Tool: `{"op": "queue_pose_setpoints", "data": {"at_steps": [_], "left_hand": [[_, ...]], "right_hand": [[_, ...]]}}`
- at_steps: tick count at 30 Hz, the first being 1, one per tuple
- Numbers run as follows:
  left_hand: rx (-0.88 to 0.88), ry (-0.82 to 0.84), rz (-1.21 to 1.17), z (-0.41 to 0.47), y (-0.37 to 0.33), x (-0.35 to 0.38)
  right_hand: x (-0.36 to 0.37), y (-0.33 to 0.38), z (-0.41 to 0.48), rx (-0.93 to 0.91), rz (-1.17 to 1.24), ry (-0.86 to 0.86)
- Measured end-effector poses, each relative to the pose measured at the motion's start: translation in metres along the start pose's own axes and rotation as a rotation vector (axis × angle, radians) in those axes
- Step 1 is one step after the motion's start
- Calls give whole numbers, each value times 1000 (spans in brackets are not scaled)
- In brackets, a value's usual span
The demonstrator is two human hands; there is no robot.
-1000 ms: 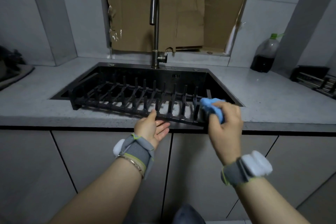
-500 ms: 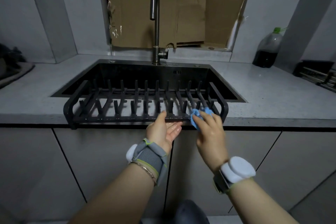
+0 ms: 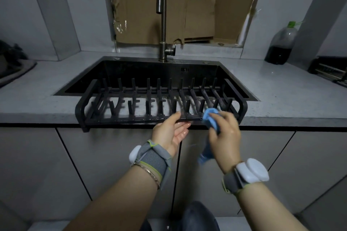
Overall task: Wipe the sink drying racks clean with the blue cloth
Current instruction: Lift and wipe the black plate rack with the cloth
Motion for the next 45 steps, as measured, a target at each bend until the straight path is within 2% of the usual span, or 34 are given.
{"op": "queue_pose_setpoints", "data": {"at_steps": [4, 7, 10, 12, 16, 19, 21, 26, 29, 33, 40, 45], "left_hand": [[83, -55, -70, -3, -12, -17], [171, -108, -141, -6, -26, -39], [197, -128, -130, -7, -30, -44], [210, -154, -99, -7, -29, -42], [163, -106, -51, -8, -16, -24], [160, -96, -49, -10, -9, -15], [156, -71, -81, -6, -8, -14], [157, -83, -95, -4, -4, -15], [133, -57, -79, -4, 2, -8], [132, -50, -72, -3, 5, -8], [132, -55, -102, -4, 7, -8], [144, -61, -60, 0, 9, 3]], "right_hand": [[-11, -12, -3, 119, 101, -96], [-14, -21, -4, 352, 263, -226], [1, -24, -5, 481, 390, -240], [13, -12, -1, 451, 426, -209], [42, 45, 3, 145, 270, -69], [48, 59, 1, 31, 226, 41], [30, 39, 4, 46, 186, -3], [-22, -32, 1, 356, 151, -185], [-29, -42, -1, 429, 164, -208], [-11, -32, -12, 392, 114, -117], [-6, -14, -12, 277, 129, -166], [15, 15, -8, 104, 132, 0]]}}
Point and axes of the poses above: each hand's wrist, its own z-axis towards the middle knuckle, its own x-axis out of the palm, y = z × x, the point moved 6 cm from there along z, towards the middle knuckle, and after that the axes turned 14 degrees about y, right-handed, at the moved point
